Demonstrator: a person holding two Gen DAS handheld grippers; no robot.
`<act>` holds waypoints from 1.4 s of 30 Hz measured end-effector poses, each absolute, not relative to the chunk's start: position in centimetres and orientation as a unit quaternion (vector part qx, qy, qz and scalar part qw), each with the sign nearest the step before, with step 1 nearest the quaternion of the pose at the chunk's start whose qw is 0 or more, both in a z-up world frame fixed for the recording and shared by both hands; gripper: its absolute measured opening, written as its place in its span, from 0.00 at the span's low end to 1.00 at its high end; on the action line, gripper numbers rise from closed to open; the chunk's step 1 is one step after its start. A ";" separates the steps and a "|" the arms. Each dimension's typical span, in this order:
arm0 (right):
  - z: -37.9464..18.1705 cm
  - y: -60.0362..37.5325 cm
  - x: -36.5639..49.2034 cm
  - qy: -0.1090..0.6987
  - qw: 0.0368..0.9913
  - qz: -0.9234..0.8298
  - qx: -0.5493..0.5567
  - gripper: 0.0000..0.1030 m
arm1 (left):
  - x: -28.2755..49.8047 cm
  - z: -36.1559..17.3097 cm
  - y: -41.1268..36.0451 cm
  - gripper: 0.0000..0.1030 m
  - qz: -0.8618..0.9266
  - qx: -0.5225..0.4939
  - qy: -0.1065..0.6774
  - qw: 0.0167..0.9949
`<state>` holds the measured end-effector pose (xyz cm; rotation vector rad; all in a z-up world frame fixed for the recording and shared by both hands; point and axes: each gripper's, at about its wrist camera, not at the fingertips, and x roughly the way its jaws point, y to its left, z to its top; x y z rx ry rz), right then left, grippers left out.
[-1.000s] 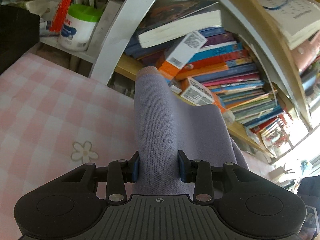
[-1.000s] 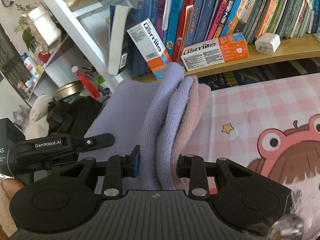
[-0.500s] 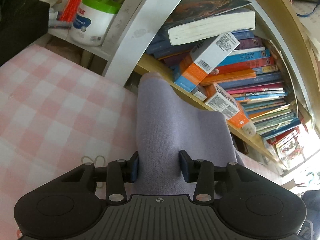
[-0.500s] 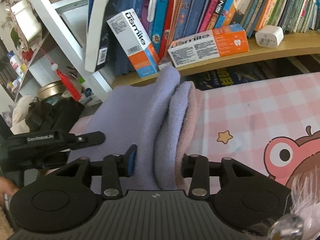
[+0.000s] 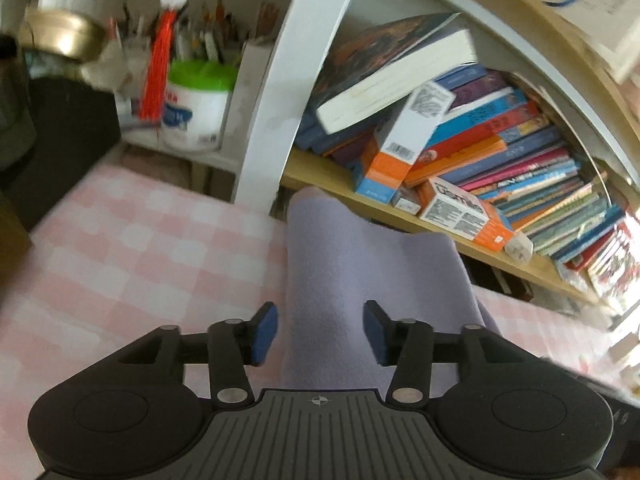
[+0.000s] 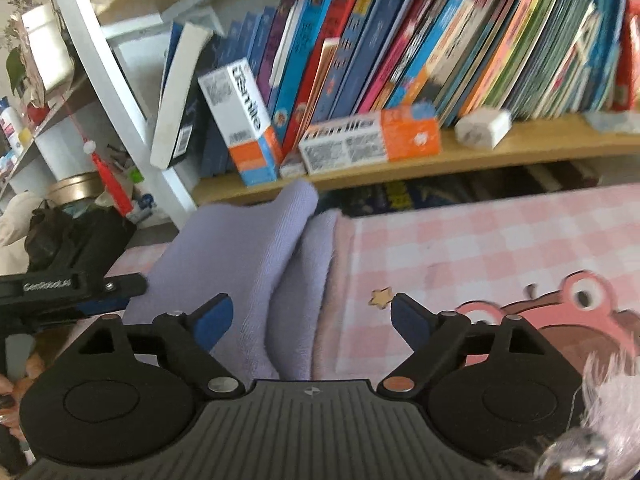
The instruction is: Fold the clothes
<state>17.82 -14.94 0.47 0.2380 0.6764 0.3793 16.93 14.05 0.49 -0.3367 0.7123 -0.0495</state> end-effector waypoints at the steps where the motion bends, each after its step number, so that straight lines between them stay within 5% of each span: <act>1: 0.9 -15.1 17.2 0.323 0.922 0.182 0.110 0.87 | 16.3 0.9 13.7 0.60 -0.022 -0.153 0.343 0.927; 8: 2.2 -15.5 12.8 0.304 0.936 0.163 0.072 0.98 | 11.4 2.1 11.3 0.83 -0.020 -0.107 0.330 0.938; 42: -0.1 -14.8 1.5 0.318 0.941 0.114 0.038 1.00 | 0.9 -0.2 6.3 0.91 0.008 -0.021 0.362 0.932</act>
